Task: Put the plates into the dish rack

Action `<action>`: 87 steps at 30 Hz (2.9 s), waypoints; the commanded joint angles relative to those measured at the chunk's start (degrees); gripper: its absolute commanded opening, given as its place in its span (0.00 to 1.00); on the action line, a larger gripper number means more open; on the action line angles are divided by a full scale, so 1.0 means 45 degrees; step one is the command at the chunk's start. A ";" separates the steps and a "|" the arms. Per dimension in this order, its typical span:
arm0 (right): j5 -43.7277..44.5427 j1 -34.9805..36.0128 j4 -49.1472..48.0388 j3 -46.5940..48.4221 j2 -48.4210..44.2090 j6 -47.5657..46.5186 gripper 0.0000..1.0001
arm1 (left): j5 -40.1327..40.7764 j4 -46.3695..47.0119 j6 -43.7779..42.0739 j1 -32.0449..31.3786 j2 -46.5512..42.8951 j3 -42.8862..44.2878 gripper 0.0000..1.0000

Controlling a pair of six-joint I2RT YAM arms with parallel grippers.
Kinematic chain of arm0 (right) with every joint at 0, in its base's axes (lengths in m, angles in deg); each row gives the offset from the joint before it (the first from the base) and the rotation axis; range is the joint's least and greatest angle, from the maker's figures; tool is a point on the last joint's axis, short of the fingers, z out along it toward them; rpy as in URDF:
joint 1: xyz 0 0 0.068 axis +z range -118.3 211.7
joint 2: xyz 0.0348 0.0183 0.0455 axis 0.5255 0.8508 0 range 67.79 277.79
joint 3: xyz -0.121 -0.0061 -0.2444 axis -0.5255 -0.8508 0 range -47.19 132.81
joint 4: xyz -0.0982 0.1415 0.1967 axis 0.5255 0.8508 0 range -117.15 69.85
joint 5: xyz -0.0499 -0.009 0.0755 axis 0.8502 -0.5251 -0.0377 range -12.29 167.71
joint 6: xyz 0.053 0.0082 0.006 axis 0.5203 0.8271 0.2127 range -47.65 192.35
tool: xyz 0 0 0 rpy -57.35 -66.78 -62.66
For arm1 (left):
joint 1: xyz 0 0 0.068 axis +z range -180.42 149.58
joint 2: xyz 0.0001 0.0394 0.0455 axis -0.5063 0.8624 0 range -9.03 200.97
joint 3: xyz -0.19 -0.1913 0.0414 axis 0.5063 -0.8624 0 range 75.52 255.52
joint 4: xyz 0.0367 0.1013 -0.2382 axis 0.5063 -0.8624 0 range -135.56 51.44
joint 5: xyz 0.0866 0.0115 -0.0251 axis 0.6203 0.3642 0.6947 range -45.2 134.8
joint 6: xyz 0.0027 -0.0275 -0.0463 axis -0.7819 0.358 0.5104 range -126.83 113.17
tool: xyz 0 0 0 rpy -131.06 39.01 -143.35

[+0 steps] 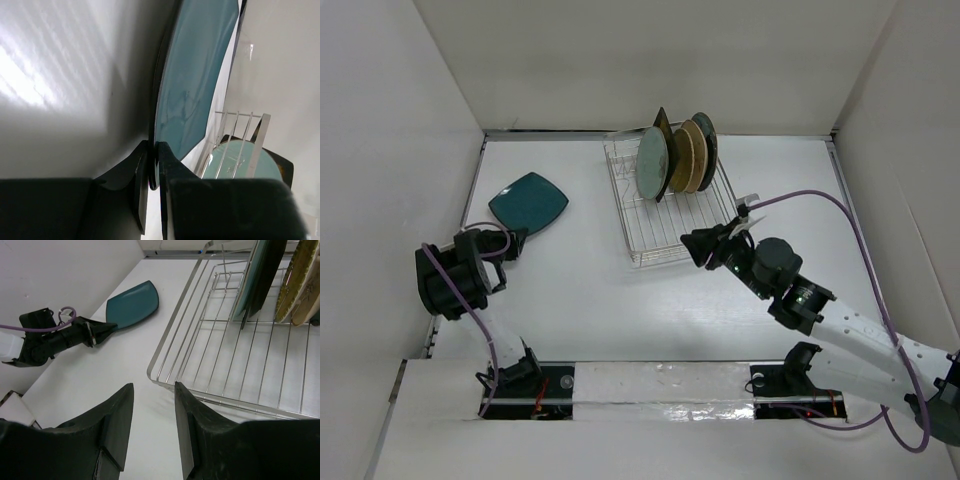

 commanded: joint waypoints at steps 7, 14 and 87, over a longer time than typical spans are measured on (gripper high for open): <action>-0.0131 -0.0082 -0.0416 0.0163 -0.0218 -0.0050 0.46 | -0.0213 0.0799 -0.0621 -0.0042 -0.4353 -0.0841 0.00; -0.0579 -0.0082 -0.0416 0.0631 0.0191 0.0027 0.56 | -0.1307 0.0036 -0.0583 0.0543 -0.7418 -0.1017 0.00; -0.1894 -0.4499 0.8331 1.9359 1.3061 -0.2432 0.00 | 0.1186 -1.2754 -1.0640 -0.7400 -1.6466 0.1989 0.64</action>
